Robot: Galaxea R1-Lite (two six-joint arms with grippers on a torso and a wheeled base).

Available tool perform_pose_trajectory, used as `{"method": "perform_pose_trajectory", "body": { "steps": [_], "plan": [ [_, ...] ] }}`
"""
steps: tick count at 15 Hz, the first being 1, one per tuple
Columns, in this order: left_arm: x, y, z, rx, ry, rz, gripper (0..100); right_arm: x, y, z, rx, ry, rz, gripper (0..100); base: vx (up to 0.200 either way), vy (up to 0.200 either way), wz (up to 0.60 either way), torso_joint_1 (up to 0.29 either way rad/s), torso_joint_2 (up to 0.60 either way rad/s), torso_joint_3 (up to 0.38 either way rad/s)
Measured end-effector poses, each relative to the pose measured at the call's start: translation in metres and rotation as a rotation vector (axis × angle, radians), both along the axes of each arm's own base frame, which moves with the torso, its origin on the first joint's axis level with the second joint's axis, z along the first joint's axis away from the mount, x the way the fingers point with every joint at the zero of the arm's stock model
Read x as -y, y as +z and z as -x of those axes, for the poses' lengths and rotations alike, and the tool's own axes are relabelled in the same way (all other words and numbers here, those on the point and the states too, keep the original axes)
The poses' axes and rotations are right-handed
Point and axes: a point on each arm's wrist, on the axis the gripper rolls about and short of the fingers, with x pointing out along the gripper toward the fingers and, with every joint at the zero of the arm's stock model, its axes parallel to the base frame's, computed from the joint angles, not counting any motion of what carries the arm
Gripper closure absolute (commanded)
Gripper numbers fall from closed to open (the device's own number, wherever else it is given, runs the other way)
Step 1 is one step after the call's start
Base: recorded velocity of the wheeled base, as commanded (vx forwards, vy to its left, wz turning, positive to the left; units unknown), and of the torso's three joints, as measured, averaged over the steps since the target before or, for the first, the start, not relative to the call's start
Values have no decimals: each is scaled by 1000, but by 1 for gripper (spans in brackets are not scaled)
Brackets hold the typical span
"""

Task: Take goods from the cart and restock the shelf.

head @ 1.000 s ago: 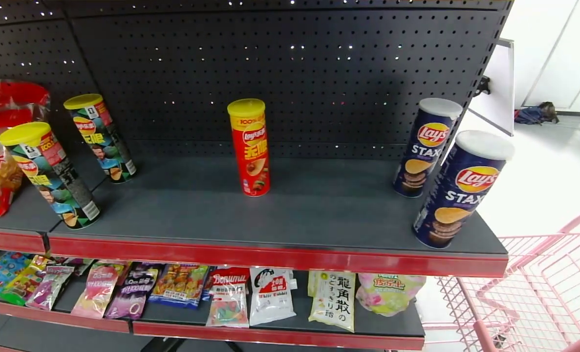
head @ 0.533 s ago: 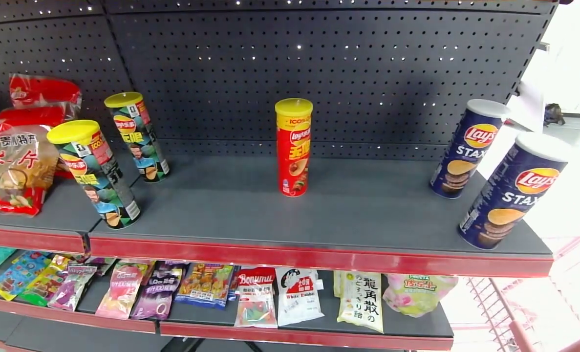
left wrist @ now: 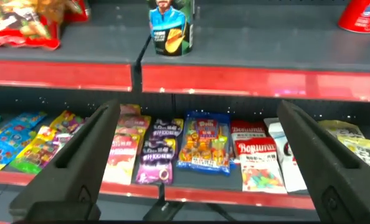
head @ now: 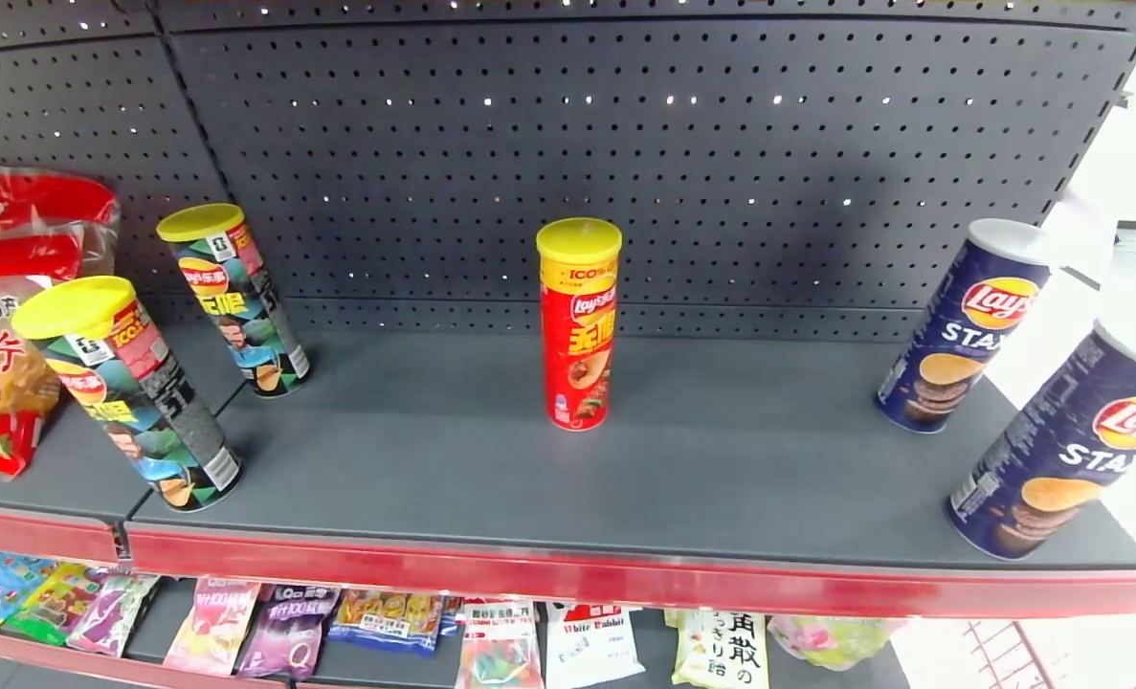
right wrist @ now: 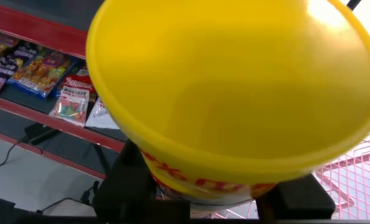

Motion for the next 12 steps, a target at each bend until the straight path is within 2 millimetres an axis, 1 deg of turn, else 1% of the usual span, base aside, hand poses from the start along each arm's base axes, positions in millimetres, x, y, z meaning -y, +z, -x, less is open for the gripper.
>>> {"method": "perform_pose_trajectory", "body": {
  "steps": [3,5,7,9,12],
  "plan": [
    [0,0,0,0,1,2,0,0,-2,3,12,50,-8,100,0,0,0,0,0,0],
    [0,0,-1,-7,-1,1,0,-1,-5,4,14,126,-20,100,0,0,0,0,0,0],
    [1,0,-1,-13,-47,-3,0,-1,-8,5,13,172,-26,100,0,0,0,0,0,0],
    [2,1,-1,-11,-111,-56,0,-1,-13,7,12,194,-28,100,0,0,0,0,0,0],
    [3,1,-1,-6,-130,-72,0,-1,-23,9,19,197,-29,100,0,0,0,0,0,0]
  ]
}}
